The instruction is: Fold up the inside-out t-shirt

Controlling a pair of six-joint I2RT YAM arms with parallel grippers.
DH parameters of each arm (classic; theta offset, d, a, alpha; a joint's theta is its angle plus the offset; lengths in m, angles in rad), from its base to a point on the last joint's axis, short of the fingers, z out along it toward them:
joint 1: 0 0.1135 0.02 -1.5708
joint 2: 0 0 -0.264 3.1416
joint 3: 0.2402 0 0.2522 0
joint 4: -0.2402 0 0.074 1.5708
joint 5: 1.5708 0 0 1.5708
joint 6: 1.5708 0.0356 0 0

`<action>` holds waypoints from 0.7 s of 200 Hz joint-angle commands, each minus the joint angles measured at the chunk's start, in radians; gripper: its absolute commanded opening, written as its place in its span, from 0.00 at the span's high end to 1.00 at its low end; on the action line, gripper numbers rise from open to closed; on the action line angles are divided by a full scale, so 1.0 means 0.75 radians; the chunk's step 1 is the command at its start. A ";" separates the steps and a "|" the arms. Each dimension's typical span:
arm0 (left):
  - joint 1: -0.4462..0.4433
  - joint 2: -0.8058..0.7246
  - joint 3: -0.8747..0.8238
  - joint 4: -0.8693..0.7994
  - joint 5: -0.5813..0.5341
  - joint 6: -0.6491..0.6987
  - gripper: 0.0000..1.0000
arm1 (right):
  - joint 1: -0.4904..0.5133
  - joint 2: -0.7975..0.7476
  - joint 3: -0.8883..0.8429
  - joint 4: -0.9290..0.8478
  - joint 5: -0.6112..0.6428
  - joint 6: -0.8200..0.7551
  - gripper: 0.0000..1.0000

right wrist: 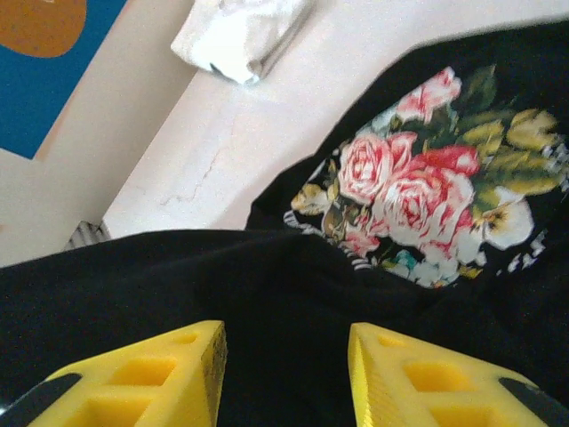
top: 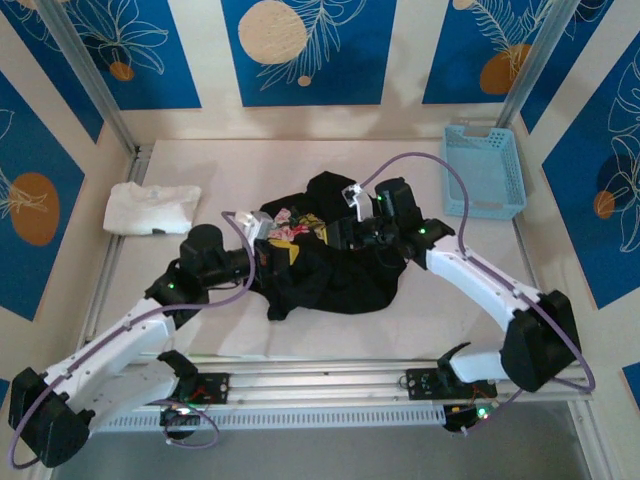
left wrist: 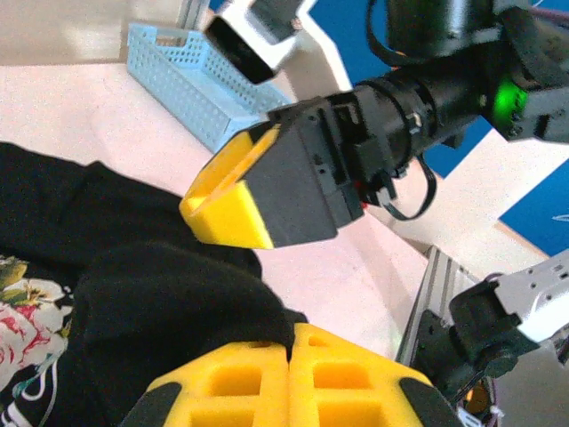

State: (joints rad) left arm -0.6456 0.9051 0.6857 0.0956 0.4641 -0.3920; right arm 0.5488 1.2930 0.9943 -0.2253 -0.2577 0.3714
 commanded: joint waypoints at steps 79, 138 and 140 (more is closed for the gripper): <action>-0.008 -0.060 0.088 0.004 -0.028 -0.058 1.00 | 0.368 -0.278 -0.266 0.227 0.381 -0.376 0.55; -0.008 -0.069 0.096 0.018 0.015 -0.082 1.00 | 0.381 -0.072 -0.199 0.349 0.381 -0.322 0.46; -0.008 -0.069 0.097 0.018 0.014 -0.083 1.00 | 0.381 -0.066 -0.198 0.356 0.368 -0.318 0.46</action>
State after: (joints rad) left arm -0.6456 0.8711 0.7193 0.0895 0.4530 -0.4393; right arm 0.8284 1.1954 0.8066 -0.0479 0.0525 0.1287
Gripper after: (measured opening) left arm 0.039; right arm 0.528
